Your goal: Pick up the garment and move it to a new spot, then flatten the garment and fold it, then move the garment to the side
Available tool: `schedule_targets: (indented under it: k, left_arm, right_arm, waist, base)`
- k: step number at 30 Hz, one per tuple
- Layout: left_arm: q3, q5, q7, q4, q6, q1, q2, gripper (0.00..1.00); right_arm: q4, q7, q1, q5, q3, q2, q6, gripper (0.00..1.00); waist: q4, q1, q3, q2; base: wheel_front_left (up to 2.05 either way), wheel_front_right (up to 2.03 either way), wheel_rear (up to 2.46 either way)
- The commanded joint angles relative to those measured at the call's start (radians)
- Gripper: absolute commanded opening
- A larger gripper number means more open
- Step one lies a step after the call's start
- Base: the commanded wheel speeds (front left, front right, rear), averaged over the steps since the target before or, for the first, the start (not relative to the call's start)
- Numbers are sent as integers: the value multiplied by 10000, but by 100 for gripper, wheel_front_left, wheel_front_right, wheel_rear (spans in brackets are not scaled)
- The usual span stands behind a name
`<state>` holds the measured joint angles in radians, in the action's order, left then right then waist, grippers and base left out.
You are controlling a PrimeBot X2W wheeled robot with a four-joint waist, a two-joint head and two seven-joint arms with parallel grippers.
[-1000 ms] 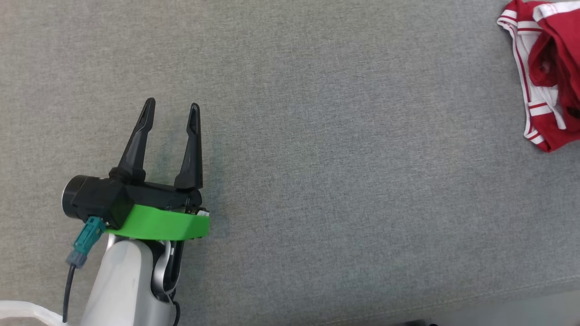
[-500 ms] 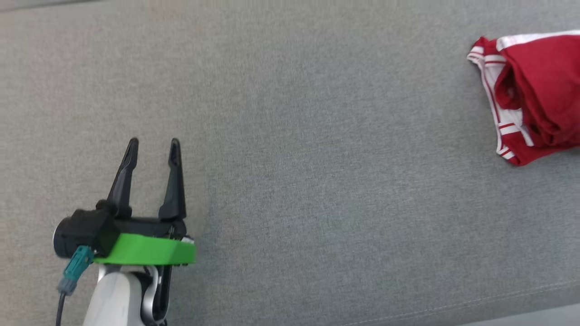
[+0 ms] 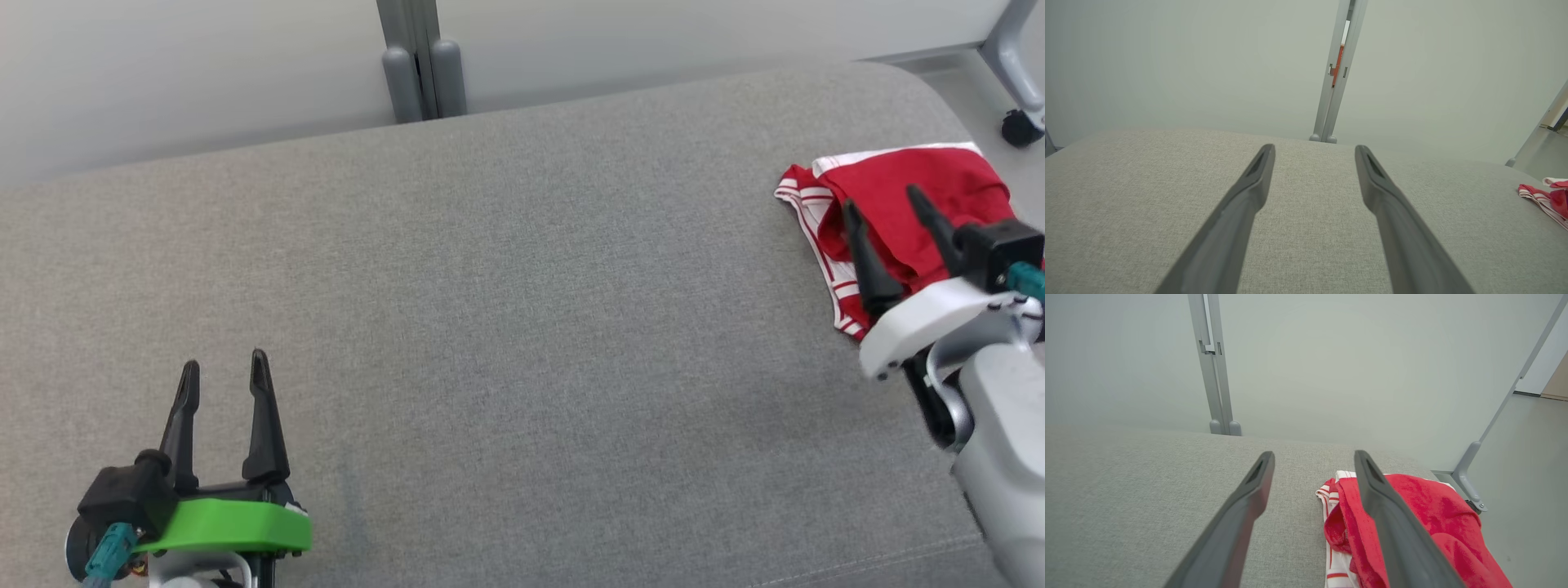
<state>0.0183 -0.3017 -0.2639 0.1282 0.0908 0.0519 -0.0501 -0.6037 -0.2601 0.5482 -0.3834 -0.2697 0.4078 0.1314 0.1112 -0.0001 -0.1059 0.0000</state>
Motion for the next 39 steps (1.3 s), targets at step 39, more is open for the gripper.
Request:
schedule_targets:
  k: [39]
  left_arm:
    - [133, 248, 5, 816, 187, -827, -20, 100]
  right_arm:
    - [2607, 727, -3968, 946, 1959, -2922, -18, 100]
  waist:
    - [-399, 1, 1237, 0]
  base:
    - [0, 0, 0]
